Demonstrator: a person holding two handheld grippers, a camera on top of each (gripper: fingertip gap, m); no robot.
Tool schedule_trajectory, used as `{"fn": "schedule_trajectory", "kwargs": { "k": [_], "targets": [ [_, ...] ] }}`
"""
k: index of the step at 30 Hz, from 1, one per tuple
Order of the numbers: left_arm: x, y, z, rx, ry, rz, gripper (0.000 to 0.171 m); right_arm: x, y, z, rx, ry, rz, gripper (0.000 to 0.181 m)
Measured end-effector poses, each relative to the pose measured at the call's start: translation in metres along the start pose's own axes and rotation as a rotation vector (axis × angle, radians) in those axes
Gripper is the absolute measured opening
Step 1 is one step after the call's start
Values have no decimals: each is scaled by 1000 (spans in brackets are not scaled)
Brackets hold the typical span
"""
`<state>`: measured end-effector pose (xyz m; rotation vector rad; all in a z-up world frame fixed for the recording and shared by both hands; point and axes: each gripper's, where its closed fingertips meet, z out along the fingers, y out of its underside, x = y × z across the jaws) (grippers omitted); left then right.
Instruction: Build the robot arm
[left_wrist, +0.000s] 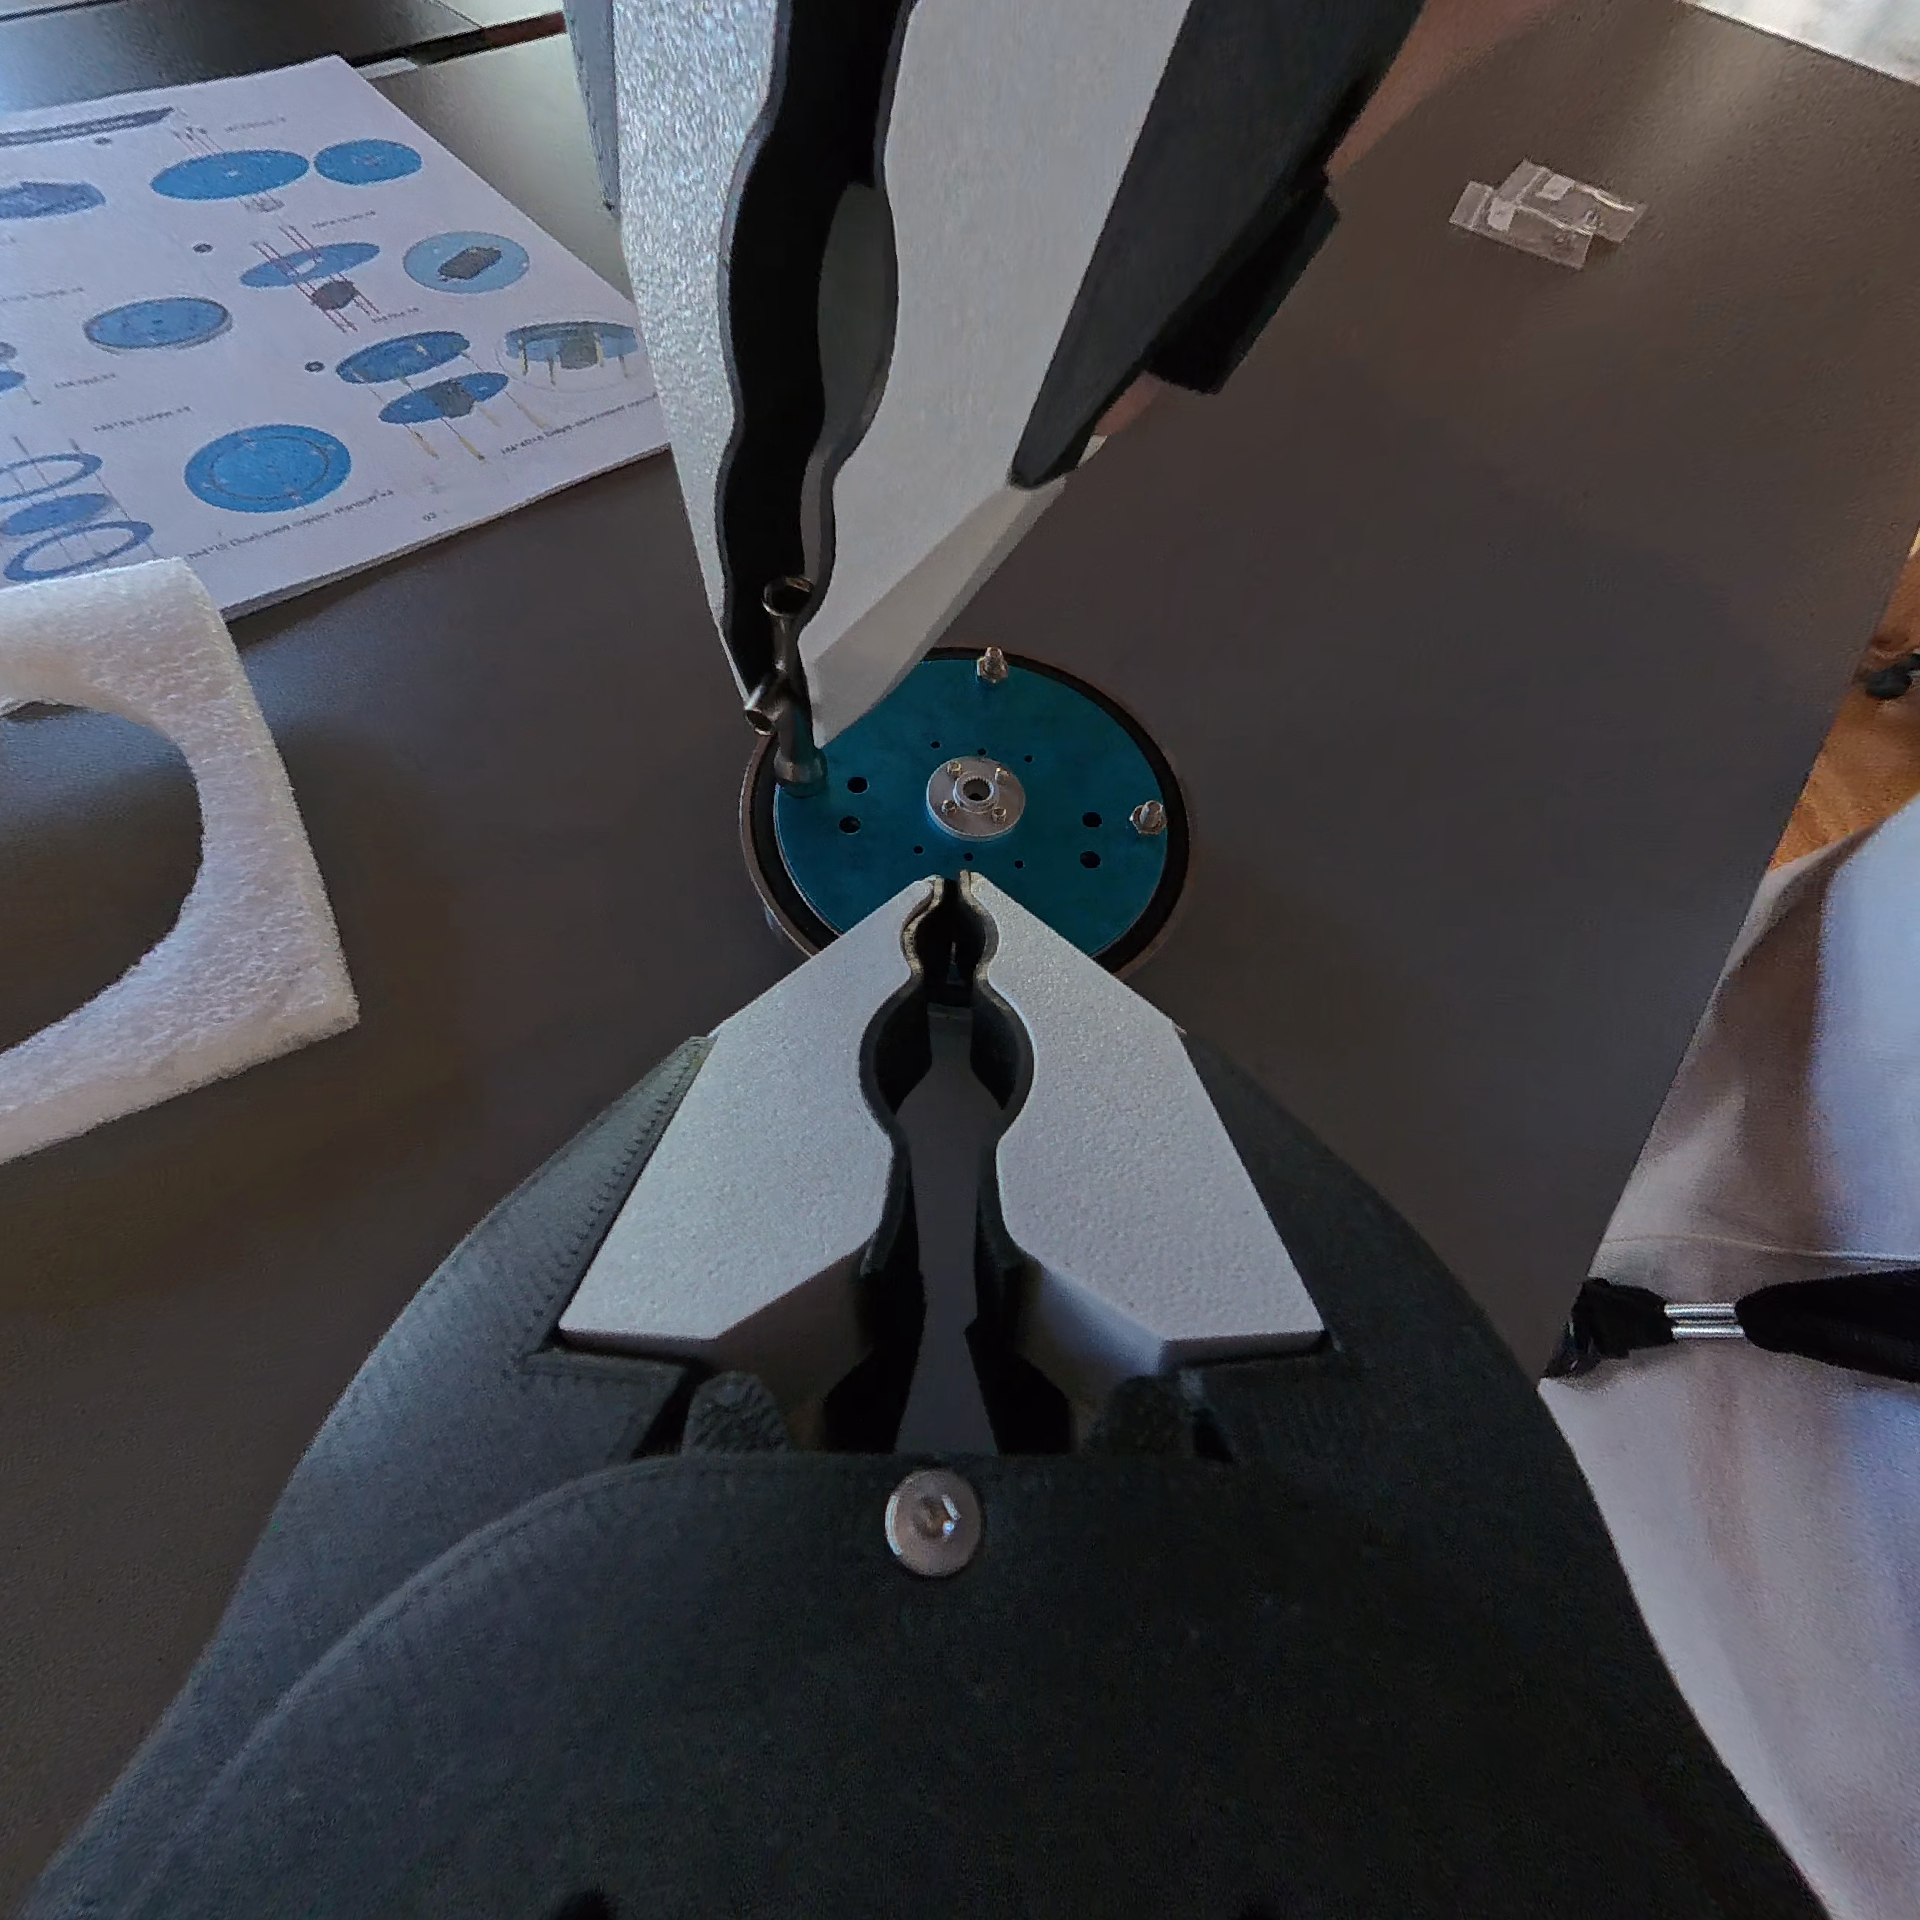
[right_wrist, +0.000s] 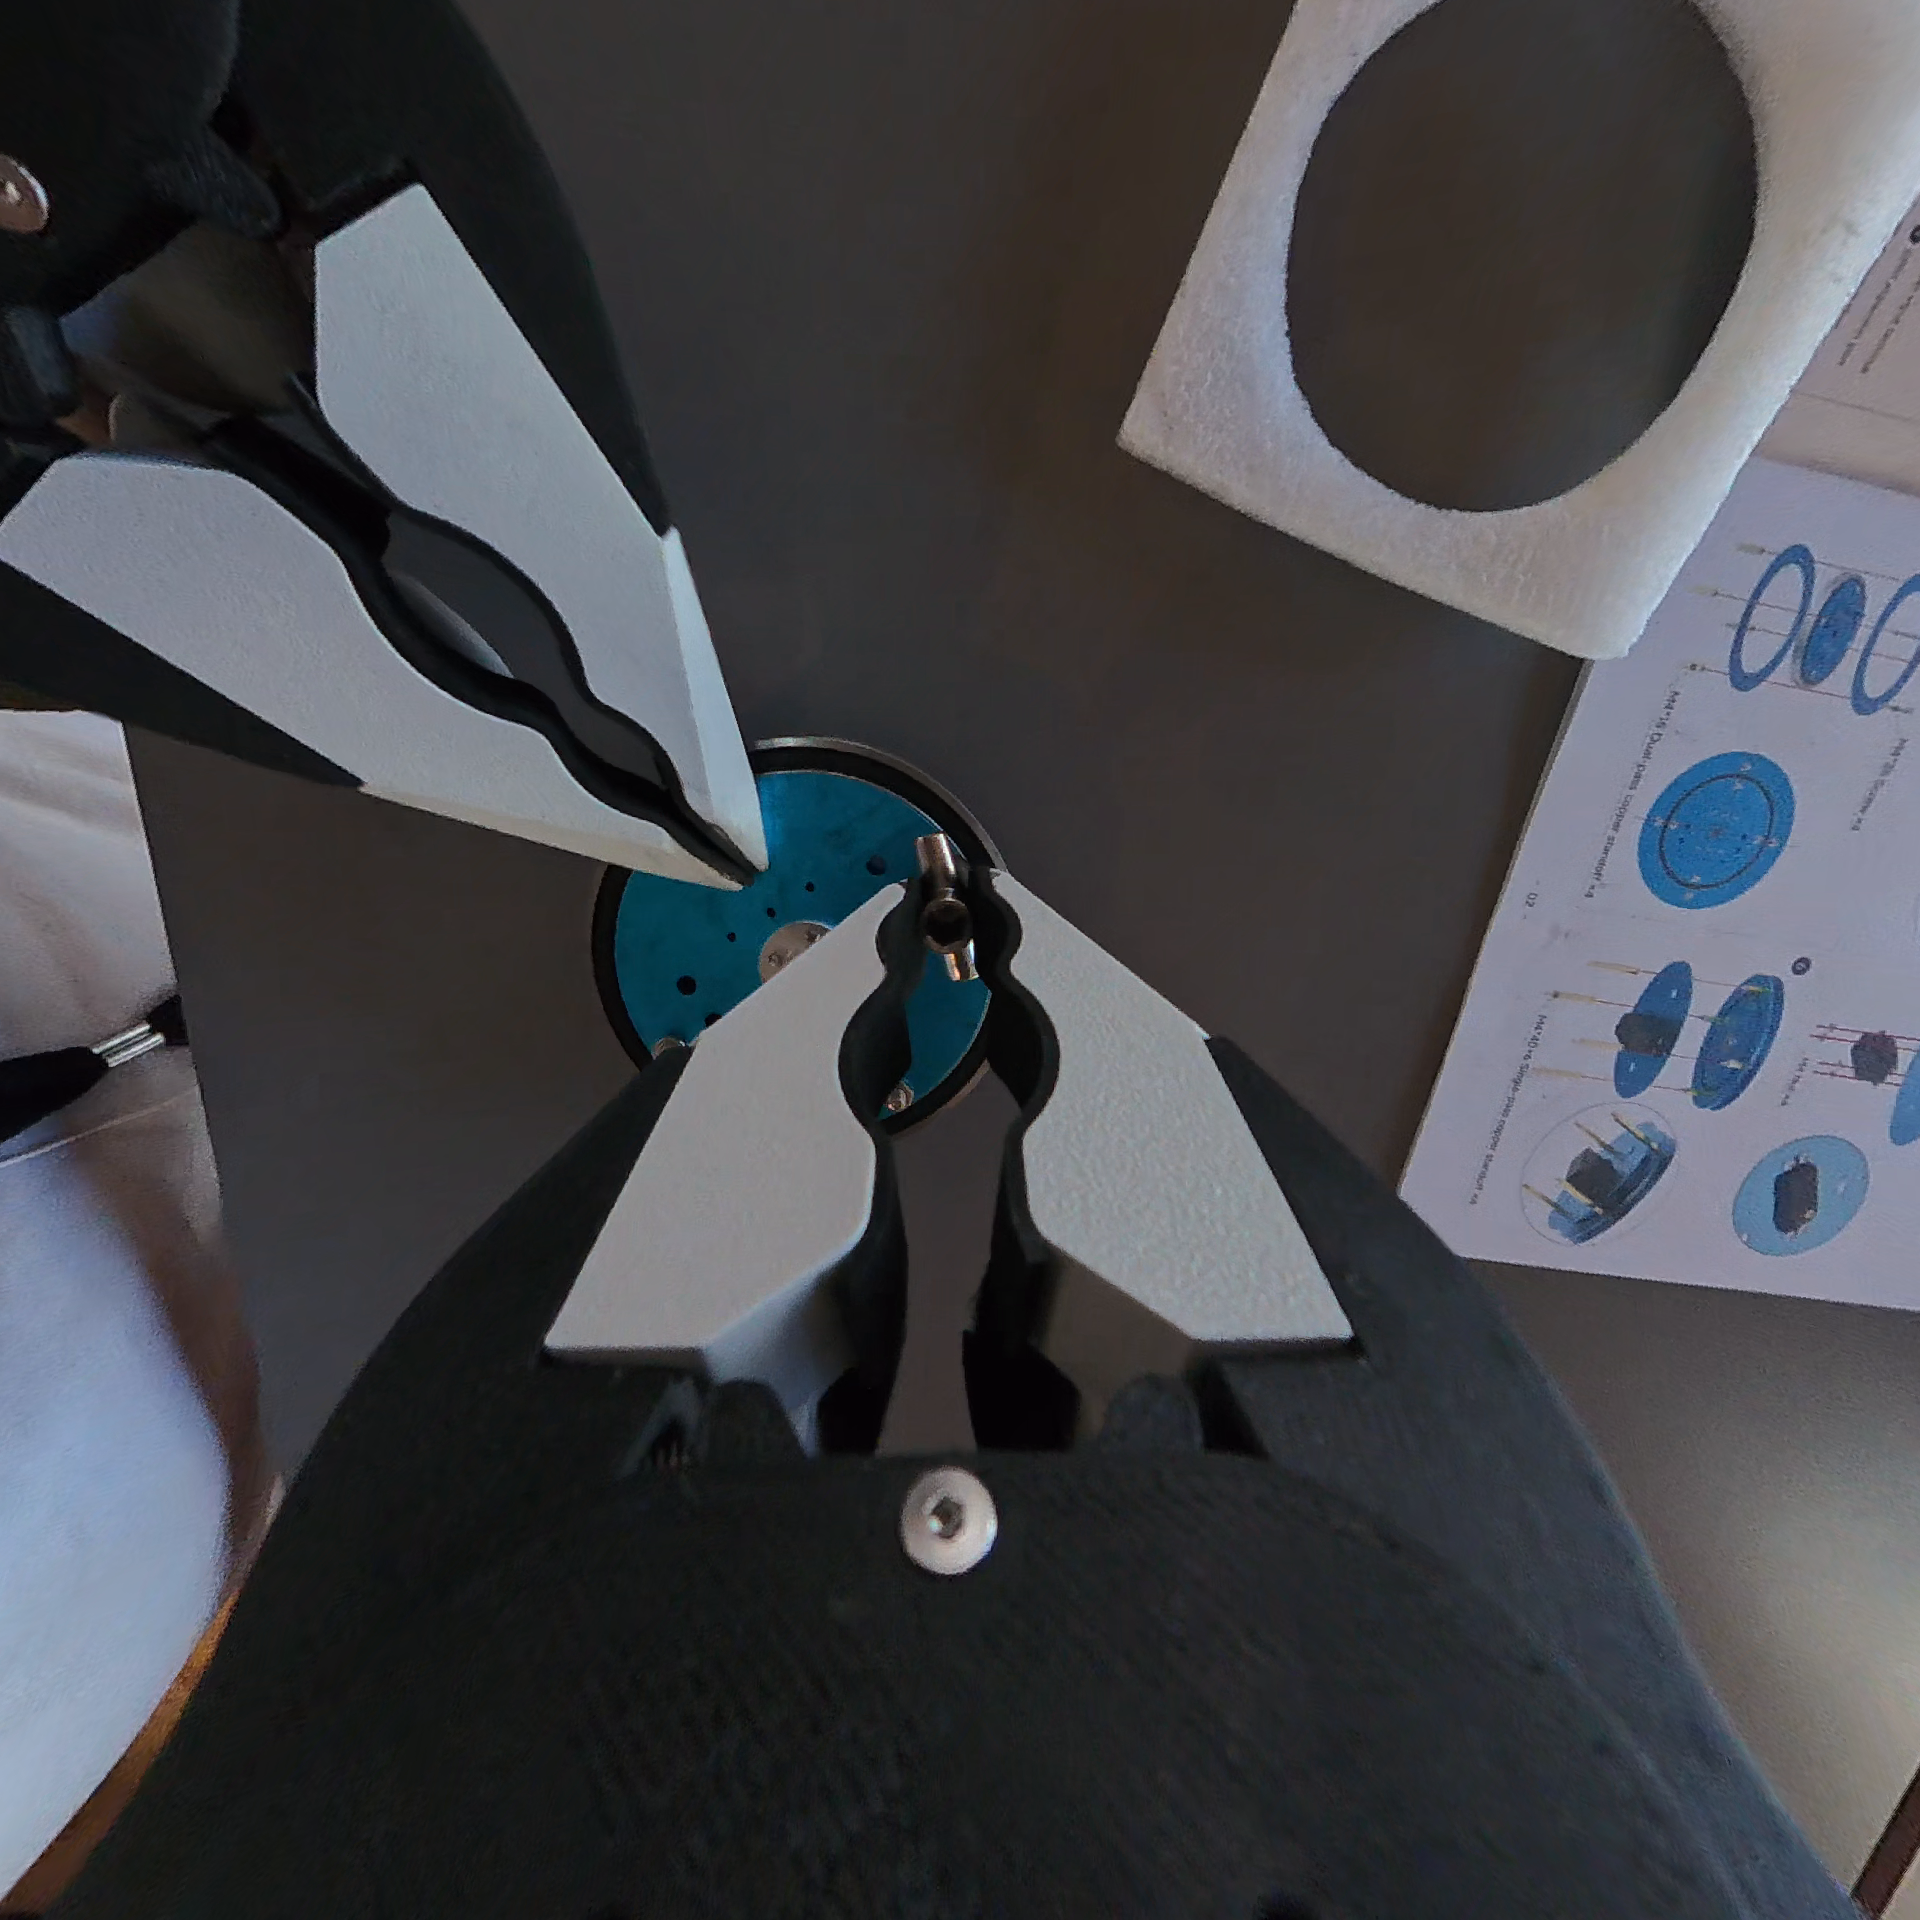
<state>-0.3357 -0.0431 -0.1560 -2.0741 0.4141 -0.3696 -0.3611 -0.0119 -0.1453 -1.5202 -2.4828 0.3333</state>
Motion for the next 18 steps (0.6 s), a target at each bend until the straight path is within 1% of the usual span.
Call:
{"fn": "schedule_trajectory", "kwargs": {
  "k": [7, 13, 18],
  "targets": [
    [0, 0, 0, 0, 9, -11, 0, 1, 0, 0, -4, 37, 197, 8],
    [1, -1, 1, 1, 61, -74, 0, 2, 1, 1, 20, 105, 415, 8],
    [4, -2, 2, -1, 117, -112, 0, 3, 2, 0, 21, 193, 582, 8]
  ]
}}
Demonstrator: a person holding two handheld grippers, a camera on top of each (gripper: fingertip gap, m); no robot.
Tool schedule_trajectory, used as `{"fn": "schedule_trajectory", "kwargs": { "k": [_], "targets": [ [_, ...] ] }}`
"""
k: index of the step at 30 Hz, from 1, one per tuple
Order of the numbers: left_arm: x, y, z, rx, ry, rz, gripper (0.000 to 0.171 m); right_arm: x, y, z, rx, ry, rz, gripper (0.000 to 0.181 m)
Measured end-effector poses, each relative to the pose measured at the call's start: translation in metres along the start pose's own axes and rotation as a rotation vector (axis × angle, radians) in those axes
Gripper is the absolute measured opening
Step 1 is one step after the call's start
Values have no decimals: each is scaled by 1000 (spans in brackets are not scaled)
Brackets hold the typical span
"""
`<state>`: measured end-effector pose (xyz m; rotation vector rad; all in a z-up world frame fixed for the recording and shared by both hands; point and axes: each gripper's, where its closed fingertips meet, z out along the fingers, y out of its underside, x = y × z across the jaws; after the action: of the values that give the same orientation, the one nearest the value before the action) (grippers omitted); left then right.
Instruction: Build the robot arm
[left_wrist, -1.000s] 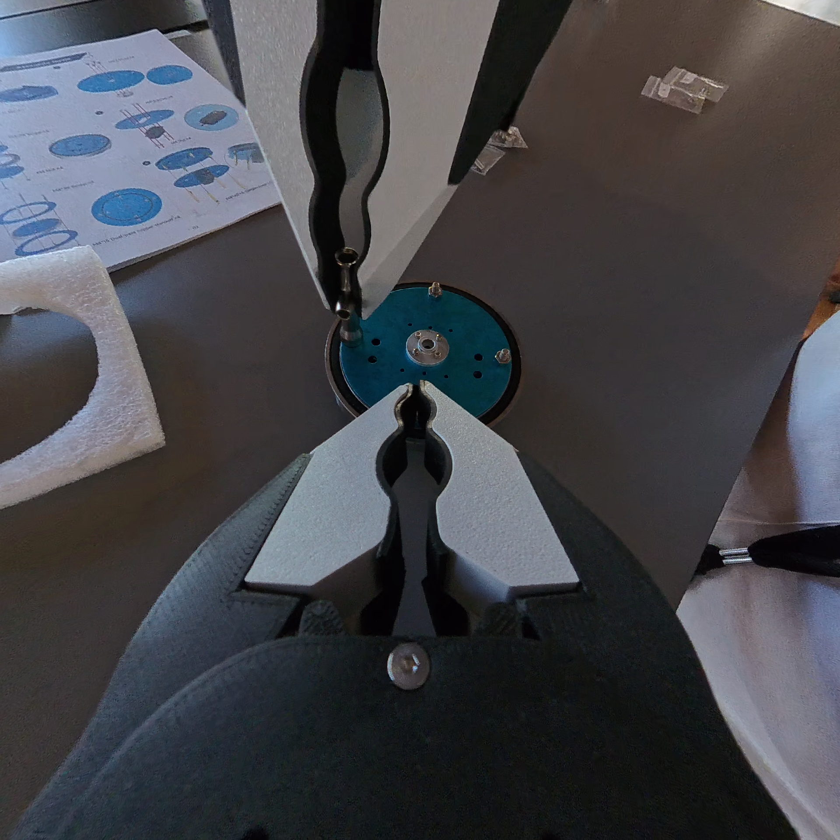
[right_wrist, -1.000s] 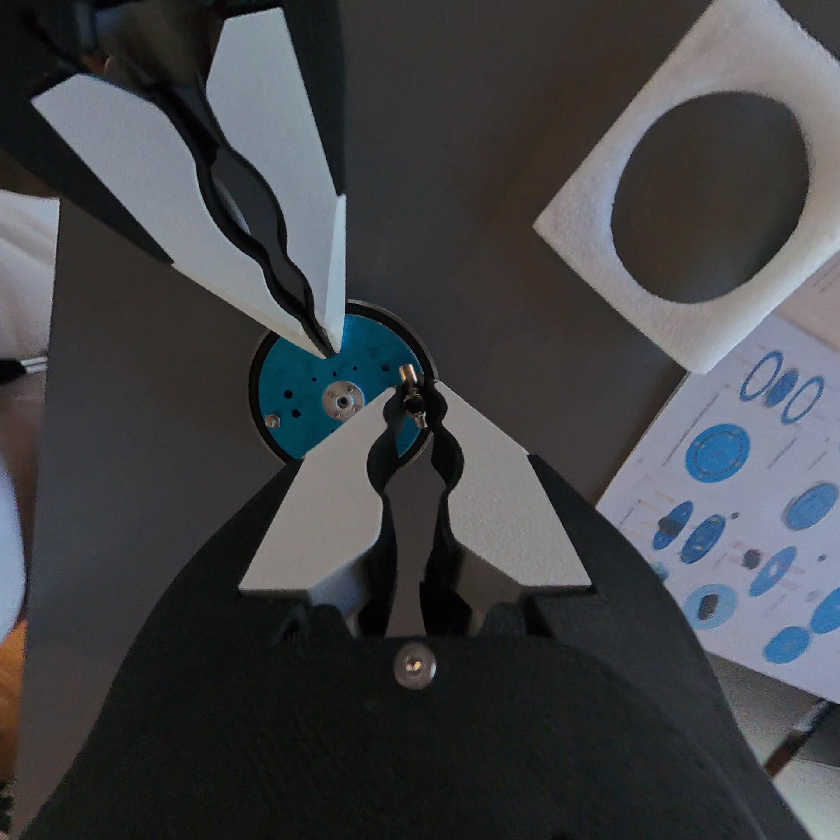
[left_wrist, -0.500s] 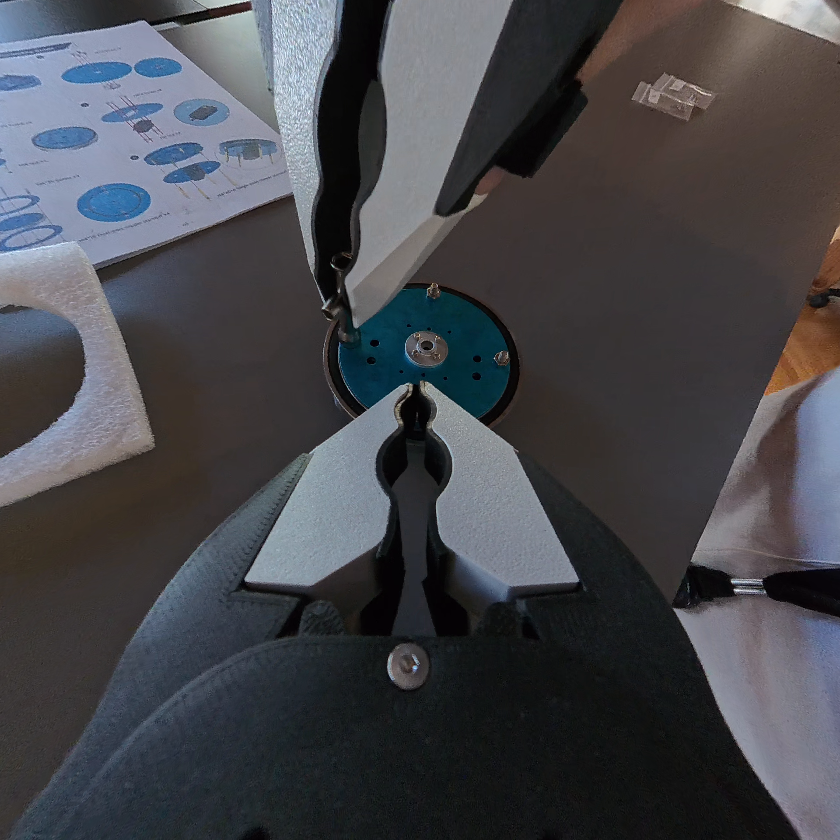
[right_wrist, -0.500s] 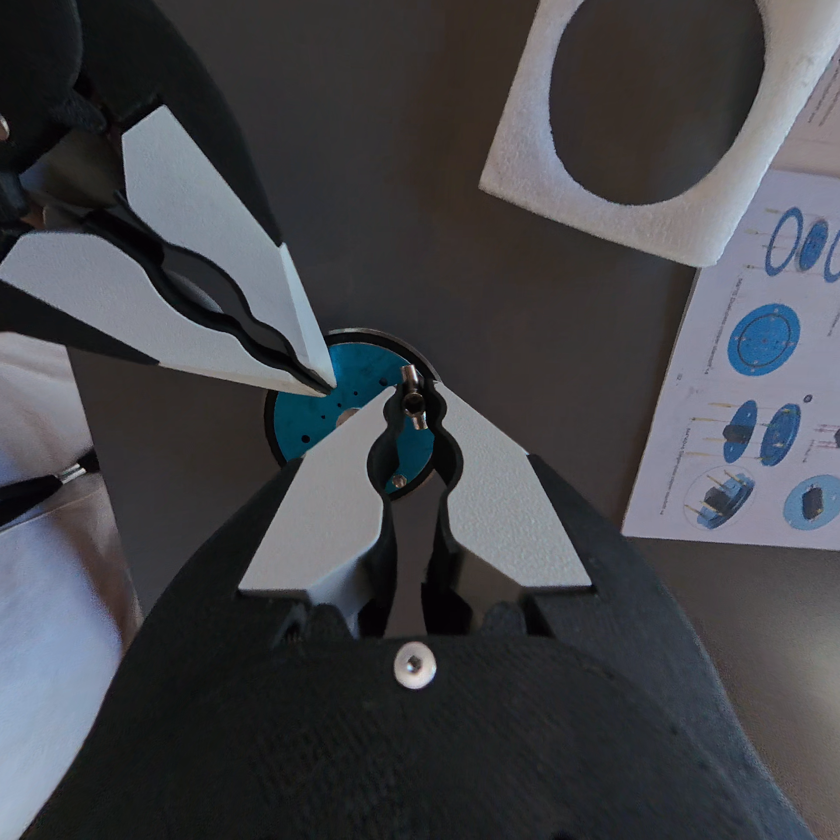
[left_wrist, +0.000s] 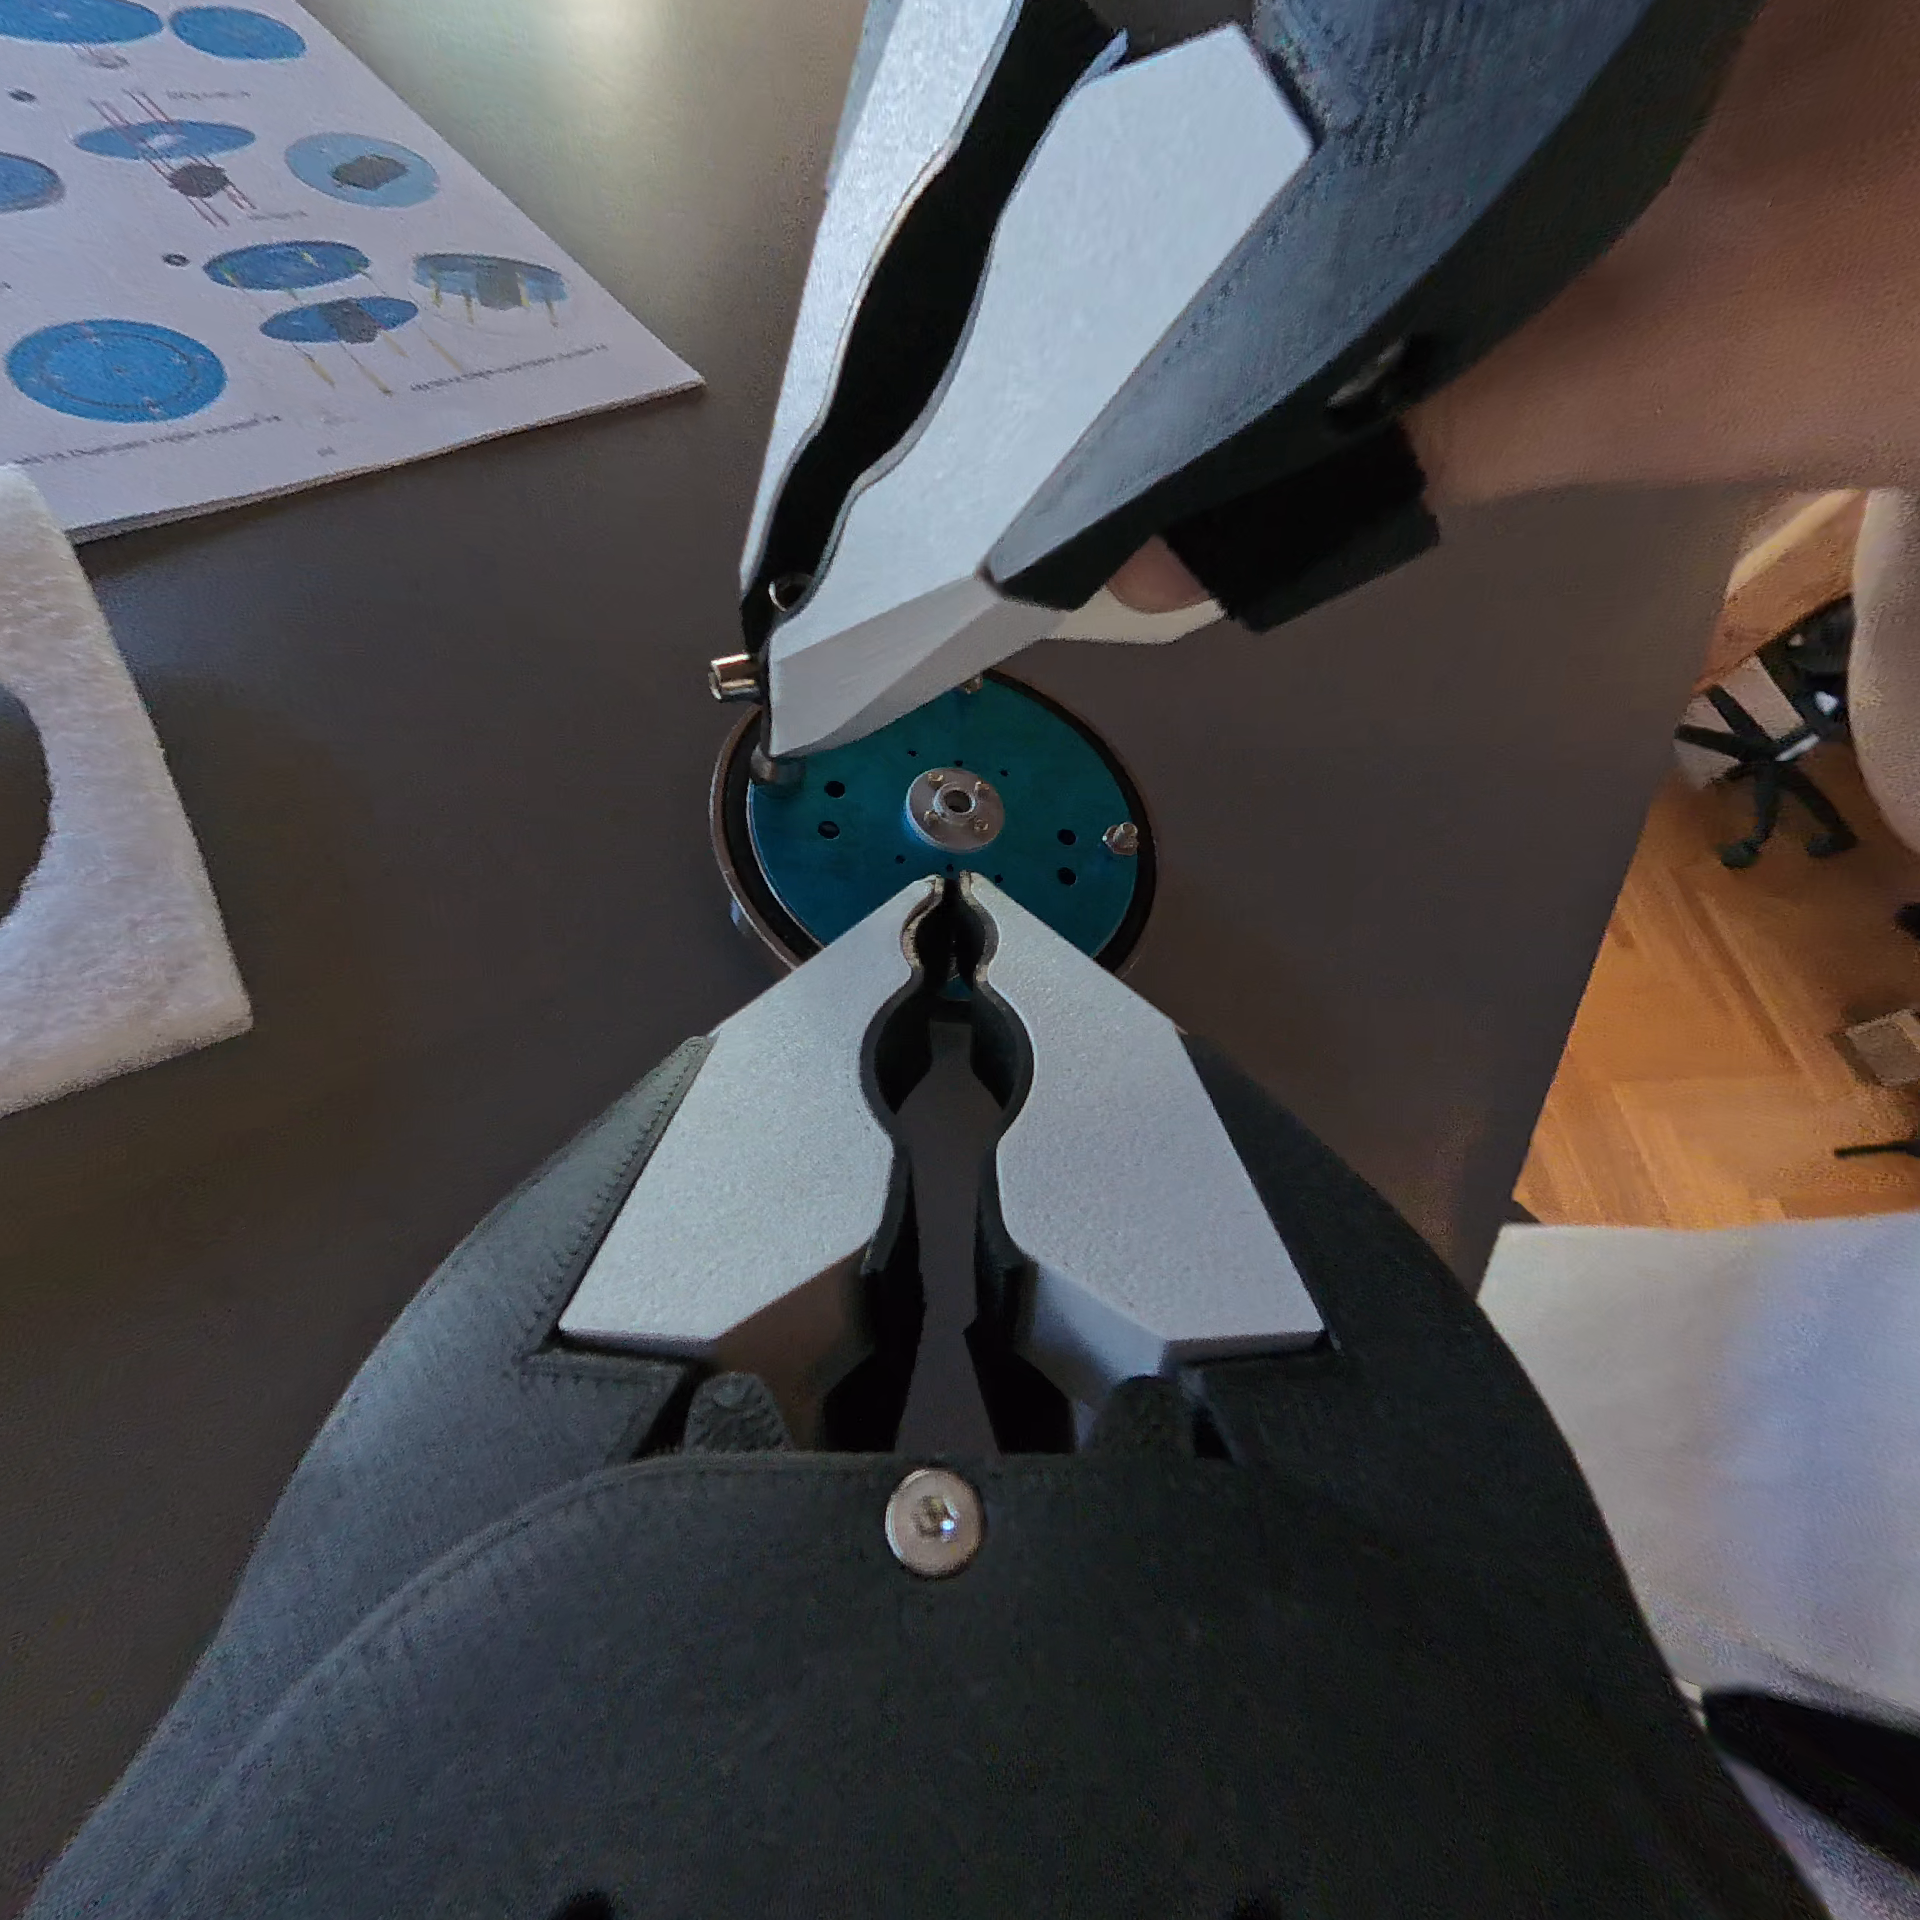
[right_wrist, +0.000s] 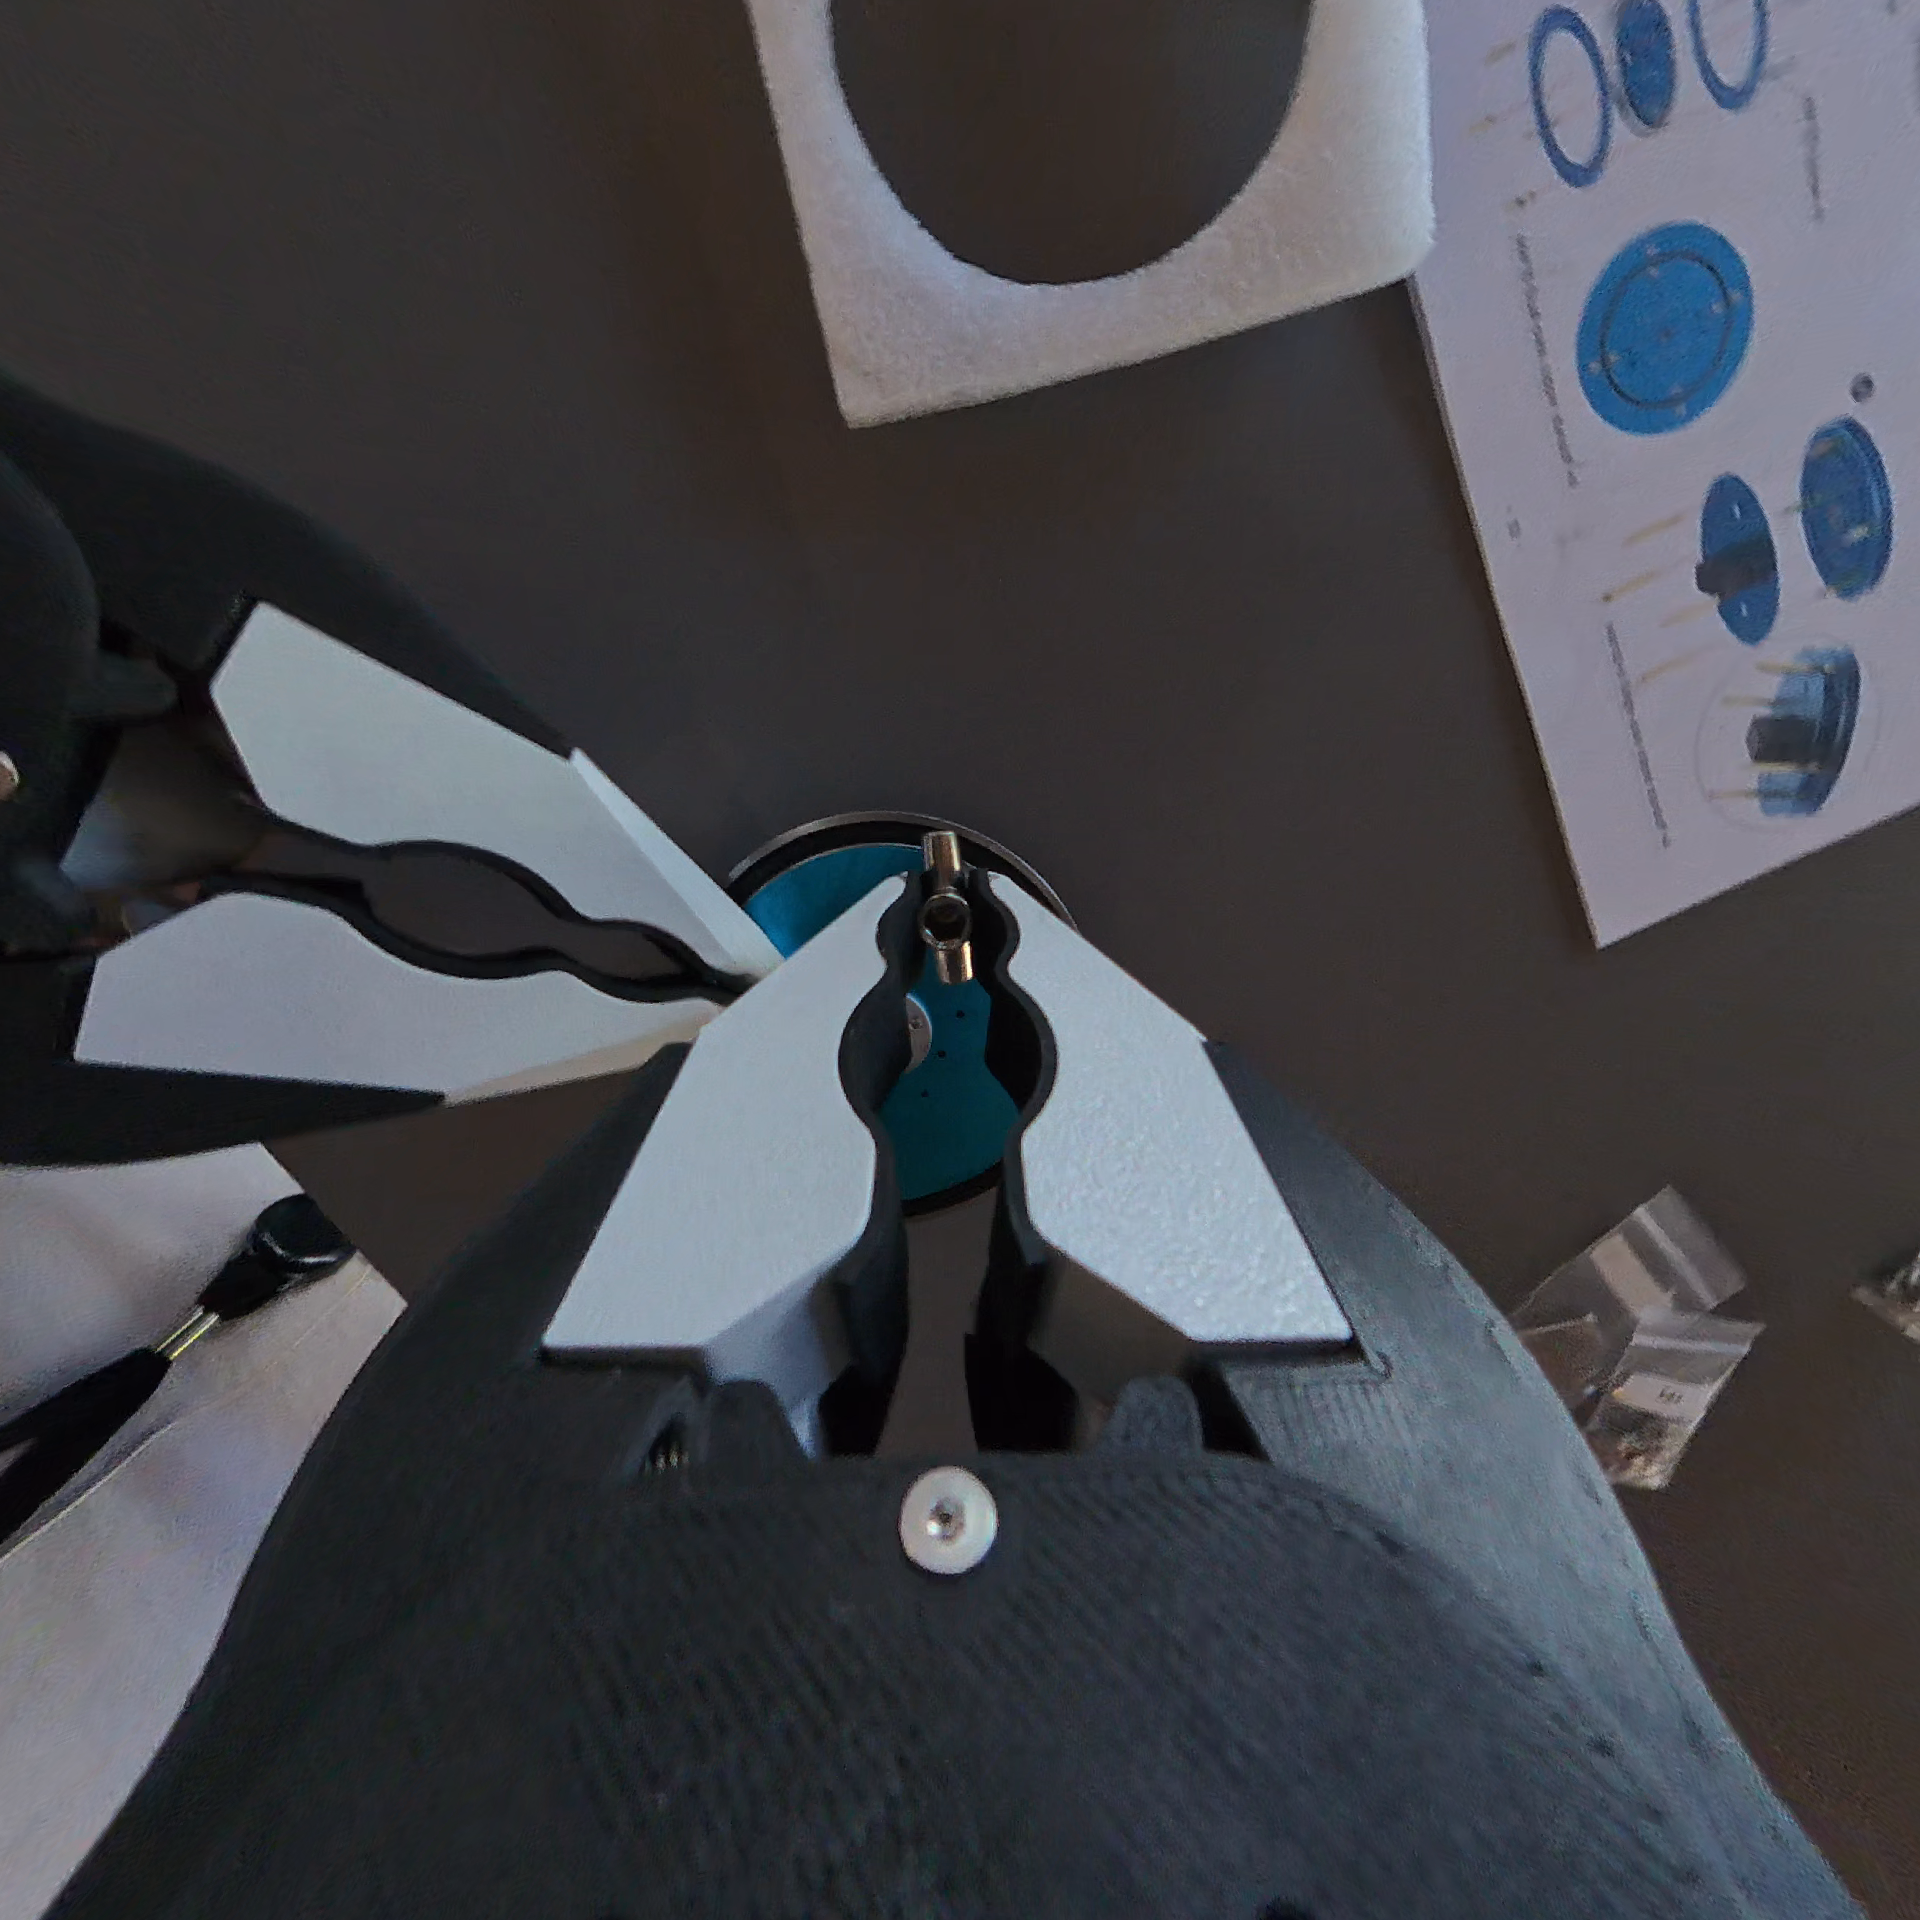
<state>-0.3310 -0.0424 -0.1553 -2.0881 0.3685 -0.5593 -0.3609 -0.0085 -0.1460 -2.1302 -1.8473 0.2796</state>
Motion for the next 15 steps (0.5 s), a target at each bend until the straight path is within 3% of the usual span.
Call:
{"fn": "schedule_trajectory", "kwargs": {
  "k": [10, 15],
  "targets": [
    [11, 1, 3, -19, 76, 27, 0, 2, 1, 0, -12, 132, 336, 8],
    [10, 0, 1, -13, 114, -16, 0, 1, 0, 0, -27, 193, 328, 8]
  ]
}}
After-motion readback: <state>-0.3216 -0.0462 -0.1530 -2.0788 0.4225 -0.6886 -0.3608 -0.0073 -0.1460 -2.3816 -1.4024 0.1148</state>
